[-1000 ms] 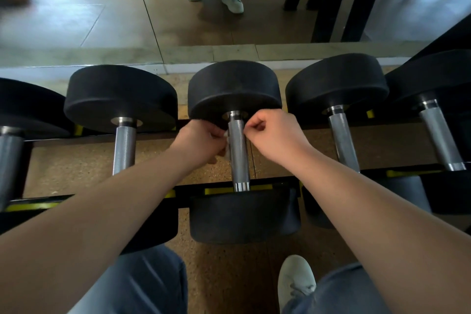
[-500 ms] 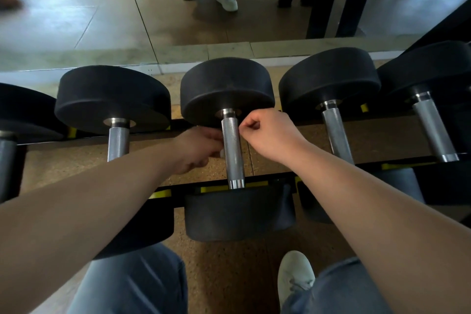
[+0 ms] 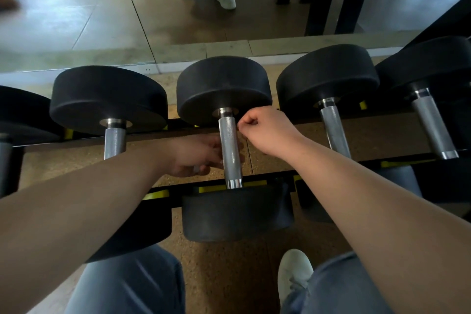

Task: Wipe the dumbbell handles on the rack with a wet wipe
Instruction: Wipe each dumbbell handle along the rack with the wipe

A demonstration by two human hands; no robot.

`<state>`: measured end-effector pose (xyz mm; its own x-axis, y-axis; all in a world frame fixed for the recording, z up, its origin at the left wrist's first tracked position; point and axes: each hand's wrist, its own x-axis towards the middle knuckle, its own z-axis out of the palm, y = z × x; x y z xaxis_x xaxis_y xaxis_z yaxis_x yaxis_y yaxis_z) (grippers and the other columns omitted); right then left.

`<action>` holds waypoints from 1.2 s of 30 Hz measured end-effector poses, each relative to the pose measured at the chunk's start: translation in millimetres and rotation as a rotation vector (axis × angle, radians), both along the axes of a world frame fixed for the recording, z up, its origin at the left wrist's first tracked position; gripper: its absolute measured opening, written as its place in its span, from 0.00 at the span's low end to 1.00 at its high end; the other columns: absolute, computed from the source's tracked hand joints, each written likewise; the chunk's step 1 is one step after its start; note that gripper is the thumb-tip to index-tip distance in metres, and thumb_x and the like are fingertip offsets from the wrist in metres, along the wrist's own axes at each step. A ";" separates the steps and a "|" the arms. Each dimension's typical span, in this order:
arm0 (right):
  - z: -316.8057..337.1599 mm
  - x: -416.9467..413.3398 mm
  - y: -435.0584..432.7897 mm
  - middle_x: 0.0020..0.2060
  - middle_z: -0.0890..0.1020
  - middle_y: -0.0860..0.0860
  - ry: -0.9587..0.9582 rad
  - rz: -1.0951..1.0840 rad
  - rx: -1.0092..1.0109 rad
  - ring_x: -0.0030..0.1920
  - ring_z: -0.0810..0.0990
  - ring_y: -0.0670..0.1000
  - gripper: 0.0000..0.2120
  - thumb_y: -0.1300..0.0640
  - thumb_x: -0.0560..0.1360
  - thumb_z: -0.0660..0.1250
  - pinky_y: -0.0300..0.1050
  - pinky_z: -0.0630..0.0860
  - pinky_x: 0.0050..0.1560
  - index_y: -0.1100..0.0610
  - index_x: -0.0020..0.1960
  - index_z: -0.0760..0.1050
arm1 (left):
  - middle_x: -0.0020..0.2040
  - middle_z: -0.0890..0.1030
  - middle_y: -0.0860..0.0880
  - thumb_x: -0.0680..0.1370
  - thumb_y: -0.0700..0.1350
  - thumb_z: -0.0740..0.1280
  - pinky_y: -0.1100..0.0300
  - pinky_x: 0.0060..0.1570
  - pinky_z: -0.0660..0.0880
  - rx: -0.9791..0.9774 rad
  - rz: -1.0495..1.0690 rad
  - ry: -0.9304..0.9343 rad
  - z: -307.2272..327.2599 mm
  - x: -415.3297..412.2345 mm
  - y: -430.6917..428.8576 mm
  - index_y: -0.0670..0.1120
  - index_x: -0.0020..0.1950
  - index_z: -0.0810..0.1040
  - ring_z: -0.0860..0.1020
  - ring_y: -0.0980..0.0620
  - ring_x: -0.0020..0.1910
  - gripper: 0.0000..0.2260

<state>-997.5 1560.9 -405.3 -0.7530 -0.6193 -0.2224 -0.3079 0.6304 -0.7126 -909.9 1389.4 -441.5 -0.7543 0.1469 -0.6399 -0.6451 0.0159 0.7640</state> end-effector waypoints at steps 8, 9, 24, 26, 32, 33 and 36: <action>2.0 -0.4 7.1 0.46 0.81 0.41 -0.012 -0.011 -0.025 0.48 0.79 0.41 0.08 0.54 0.83 0.64 0.42 0.77 0.53 0.47 0.55 0.82 | 0.47 0.83 0.47 0.81 0.29 0.60 0.70 0.22 0.65 0.114 0.338 0.087 -4.3 -9.3 -9.1 0.43 0.61 0.81 0.75 0.57 0.33 0.16; 2.1 -0.3 7.1 0.46 0.81 0.41 -0.009 -0.012 -0.030 0.49 0.79 0.40 0.08 0.54 0.83 0.64 0.42 0.77 0.53 0.47 0.55 0.82 | 0.44 0.83 0.49 0.81 0.29 0.60 0.70 0.21 0.65 0.125 0.361 0.107 -3.0 -9.5 -10.3 0.43 0.63 0.80 0.74 0.58 0.30 0.17; -2.0 -2.2 12.2 0.45 0.80 0.38 0.034 0.043 0.040 0.48 0.78 0.38 0.08 0.54 0.83 0.65 0.39 0.72 0.54 0.47 0.56 0.83 | 0.55 0.87 0.44 0.80 0.35 0.68 0.71 0.20 0.63 -0.127 0.130 -0.017 15.9 7.8 -9.5 0.42 0.56 0.83 0.86 0.52 0.53 0.08; -3.3 -2.7 12.4 0.46 0.81 0.39 0.047 0.052 0.050 0.48 0.78 0.38 0.08 0.54 0.83 0.65 0.39 0.72 0.54 0.48 0.56 0.83 | 0.52 0.87 0.43 0.79 0.36 0.69 0.72 0.21 0.63 -0.171 -0.032 -0.082 20.4 15.5 -7.9 0.41 0.55 0.84 0.86 0.55 0.48 0.06; -7.0 -3.4 9.4 0.49 0.83 0.41 0.072 0.072 0.066 0.49 0.78 0.39 0.08 0.53 0.83 0.65 0.38 0.71 0.50 0.48 0.57 0.83 | 0.47 0.87 0.42 0.78 0.36 0.71 0.71 0.20 0.63 -0.184 0.105 -0.094 21.5 16.9 -4.9 0.39 0.56 0.83 0.86 0.55 0.42 0.07; -7.3 -3.5 9.1 0.49 0.83 0.41 0.070 0.069 0.060 0.49 0.79 0.39 0.08 0.53 0.83 0.65 0.38 0.72 0.50 0.47 0.57 0.83 | 0.48 0.87 0.42 0.78 0.36 0.71 0.70 0.19 0.63 -0.161 0.227 -0.048 21.5 13.6 -7.2 0.39 0.57 0.83 0.86 0.55 0.42 0.08; -8.0 -3.7 8.3 0.48 0.83 0.41 0.074 0.069 0.050 0.50 0.79 0.40 0.08 0.53 0.83 0.65 0.37 0.72 0.48 0.47 0.56 0.82 | 0.46 0.87 0.46 0.78 0.41 0.72 0.68 0.23 0.64 -0.247 0.307 0.083 22.5 8.0 -10.5 0.42 0.53 0.84 0.83 0.58 0.37 0.05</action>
